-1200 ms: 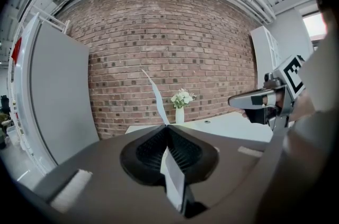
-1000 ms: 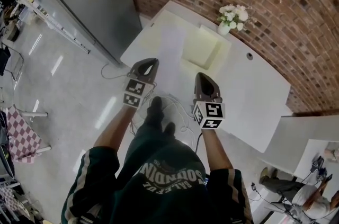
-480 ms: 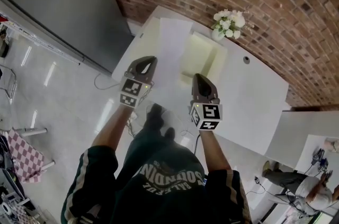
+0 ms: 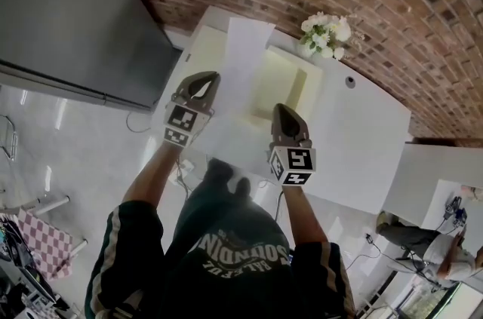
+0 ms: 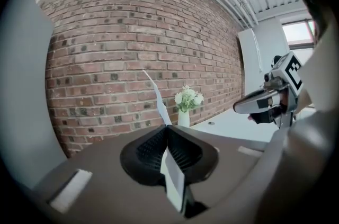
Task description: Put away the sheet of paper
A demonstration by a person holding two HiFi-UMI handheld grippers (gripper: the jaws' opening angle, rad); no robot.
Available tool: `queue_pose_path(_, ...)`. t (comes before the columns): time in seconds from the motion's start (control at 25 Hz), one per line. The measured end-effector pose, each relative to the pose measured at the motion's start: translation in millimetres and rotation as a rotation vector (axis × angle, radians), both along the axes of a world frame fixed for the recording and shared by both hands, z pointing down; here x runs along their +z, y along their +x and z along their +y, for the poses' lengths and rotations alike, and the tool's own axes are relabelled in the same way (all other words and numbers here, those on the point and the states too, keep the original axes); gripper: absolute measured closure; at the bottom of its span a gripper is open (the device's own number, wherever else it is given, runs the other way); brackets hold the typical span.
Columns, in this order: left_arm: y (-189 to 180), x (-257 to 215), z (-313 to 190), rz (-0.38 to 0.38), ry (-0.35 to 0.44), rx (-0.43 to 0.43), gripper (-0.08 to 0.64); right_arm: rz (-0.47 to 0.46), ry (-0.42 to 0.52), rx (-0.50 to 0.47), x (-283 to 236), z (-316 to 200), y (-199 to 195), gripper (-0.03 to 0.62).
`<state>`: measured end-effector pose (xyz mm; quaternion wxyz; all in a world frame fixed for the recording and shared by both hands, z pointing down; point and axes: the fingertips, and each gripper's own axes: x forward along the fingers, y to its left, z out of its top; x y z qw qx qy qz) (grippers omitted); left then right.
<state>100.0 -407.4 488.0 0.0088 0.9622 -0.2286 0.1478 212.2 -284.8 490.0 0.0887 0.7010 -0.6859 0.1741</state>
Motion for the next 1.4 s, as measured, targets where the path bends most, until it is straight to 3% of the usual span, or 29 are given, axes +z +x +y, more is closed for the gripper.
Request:
queue_pose_path(0.28, 17.2, 26.6, -31.8, -0.019, -0.040, 0.071, 0.545, -0.008, -0.045, 0.032, 18.9, -24.4, 5.0, 0.592)
queue_pose_path(0.6, 22.2, 73.4, -57.4, -0.041, -0.140, 0.120, 0.545, -0.023, -0.100, 0.065, 44.9, -47.9, 6.6, 0.592)
queue_pose_path(0.84, 21.1, 107.7, -73.5, -0.064, -0.247, 0.113, 0.545, -0.043, -0.135, 0.086, 61.4, -60.2, 5.3, 0.592)
queue_pose_path(1.4, 12.9, 179.7, -81.7, -0.149, -0.416, 0.144, 0.545, -0.082, -0.205, 0.143, 97.8, -64.4, 7.9, 0.592)
